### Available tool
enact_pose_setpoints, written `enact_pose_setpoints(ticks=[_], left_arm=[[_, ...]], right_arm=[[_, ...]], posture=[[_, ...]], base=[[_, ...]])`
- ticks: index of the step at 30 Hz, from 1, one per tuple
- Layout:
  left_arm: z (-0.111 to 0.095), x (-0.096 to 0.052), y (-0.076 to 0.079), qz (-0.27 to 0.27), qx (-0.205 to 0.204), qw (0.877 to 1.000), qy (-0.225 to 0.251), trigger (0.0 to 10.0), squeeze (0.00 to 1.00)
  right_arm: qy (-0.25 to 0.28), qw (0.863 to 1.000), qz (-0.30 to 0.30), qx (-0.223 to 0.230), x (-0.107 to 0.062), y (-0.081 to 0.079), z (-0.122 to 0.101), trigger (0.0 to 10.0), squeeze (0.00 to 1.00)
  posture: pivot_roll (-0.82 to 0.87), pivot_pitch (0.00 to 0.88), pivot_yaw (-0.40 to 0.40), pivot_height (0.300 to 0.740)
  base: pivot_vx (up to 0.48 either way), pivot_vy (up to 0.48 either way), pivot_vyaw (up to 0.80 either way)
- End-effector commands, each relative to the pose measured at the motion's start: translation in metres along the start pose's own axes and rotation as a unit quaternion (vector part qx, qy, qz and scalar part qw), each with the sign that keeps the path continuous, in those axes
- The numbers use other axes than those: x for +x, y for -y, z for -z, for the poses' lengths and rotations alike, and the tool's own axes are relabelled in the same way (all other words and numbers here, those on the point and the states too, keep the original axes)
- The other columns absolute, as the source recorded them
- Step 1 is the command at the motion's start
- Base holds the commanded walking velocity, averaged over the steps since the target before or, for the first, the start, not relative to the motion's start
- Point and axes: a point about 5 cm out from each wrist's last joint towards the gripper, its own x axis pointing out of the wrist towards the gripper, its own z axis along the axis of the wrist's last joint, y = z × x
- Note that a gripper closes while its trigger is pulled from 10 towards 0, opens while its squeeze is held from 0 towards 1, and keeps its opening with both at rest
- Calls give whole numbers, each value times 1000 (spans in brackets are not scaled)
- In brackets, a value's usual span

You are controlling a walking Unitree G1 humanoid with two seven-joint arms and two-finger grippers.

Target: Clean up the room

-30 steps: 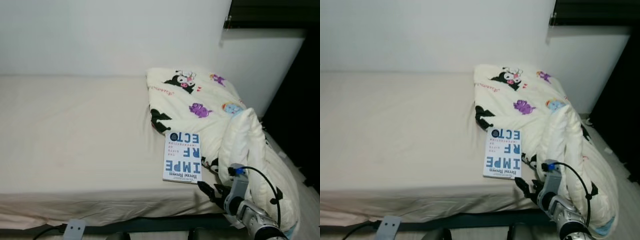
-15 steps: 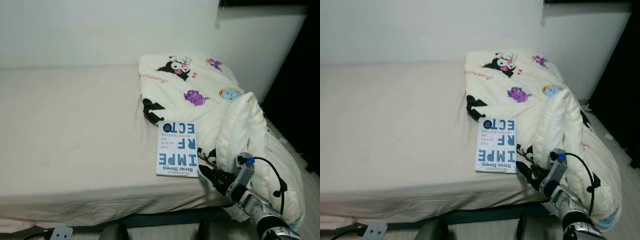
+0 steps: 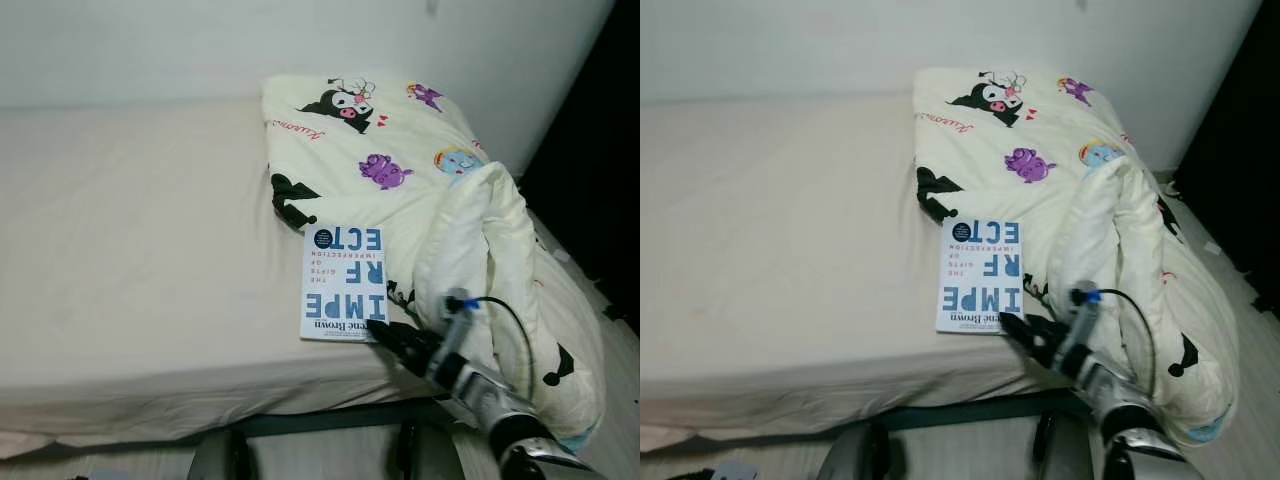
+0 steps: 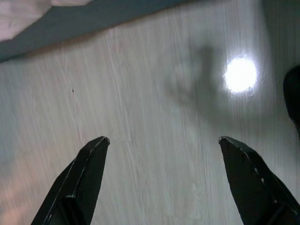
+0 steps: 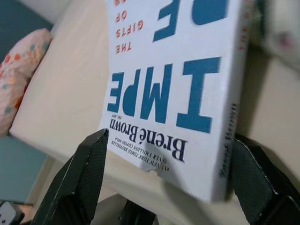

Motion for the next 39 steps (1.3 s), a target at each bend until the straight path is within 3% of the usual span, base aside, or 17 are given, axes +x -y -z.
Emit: enact_pose_setpoints(ticks=[1,6,9,14,15,17,18,24,31,32,34,35,36,38,39], left_arm=[[12,-4,-7,-2,9,1000,-18,10000,0],[14,-5,-5,7,13,1000,-15,10000,0],[14,-5,-5,8,14,1000,-14,10000,0],[15,-6,-5,8,14,1000,-13,10000,0],[15,-6,-4,8,13,1000,-13,10000,0],[15,-6,-4,8,13,1000,-13,10000,0],[15,-6,-3,9,12,1000,-12,10000,0],[8,-3,1,12,8,1000,-8,10000,0],[-16,5,-1,-15,-8,1000,18,10000,0],[-31,9,-6,-40,-10,999,36,10000,0],[-42,12,-10,-57,-11,997,49,10000,0],[-59,15,-20,-89,-23,993,71,10000,0],[-59,15,-20,-89,-23,993,71,10000,0],[-100,18,-43,-150,-70,978,124,10000,0],[-130,16,-56,-170,-112,964,172,10000,0]], right_arm=[[-5,1000,9,-3,1,0,2,10000,0],[-1,996,92,2,6,5,2,10000,0],[1,994,109,4,7,6,3,10000,0],[30,996,81,28,11,1,-1,10000,0],[39,997,55,31,13,-3,-4,2000,0],[40,997,50,31,14,-4,-4,2000,0],[48,998,32,34,16,-7,-7,0,0],[64,998,6,27,18,-10,-19,0,0],[67,998,-11,0,16,-10,-34,0,0],[69,997,-21,-5,15,-11,-38,0,0],[70,997,-28,-9,15,-12,-41,0,0],[69,996,-45,-14,16,-15,-44,0,0],[69,996,-45,-14,16,-15,-44,0,0],[68,993,-93,-26,21,-26,-48,0,0],[71,989,-126,-32,23,-34,-53,0,0]], posture=[[183,214,4,492],[186,225,6,492],[186,225,6,492],[185,230,5,492],[184,226,2,492],[184,226,2,492],[182,222,0,492],[152,198,-10,492],[119,158,-22,492],[116,144,-27,492],[114,140,-28,492],[107,120,-30,492],[107,120,-30,492],[95,87,-32,492],[89,76,-34,492]], base=[[0,0,0],[0,0,0],[0,0,0],[0,0,0],[0,0,0],[0,0,0],[0,0,0],[0,0,0],[0,0,0],[0,0,0],[0,0,0],[0,0,0],[0,0,0],[0,0,0],[0,0,0]])
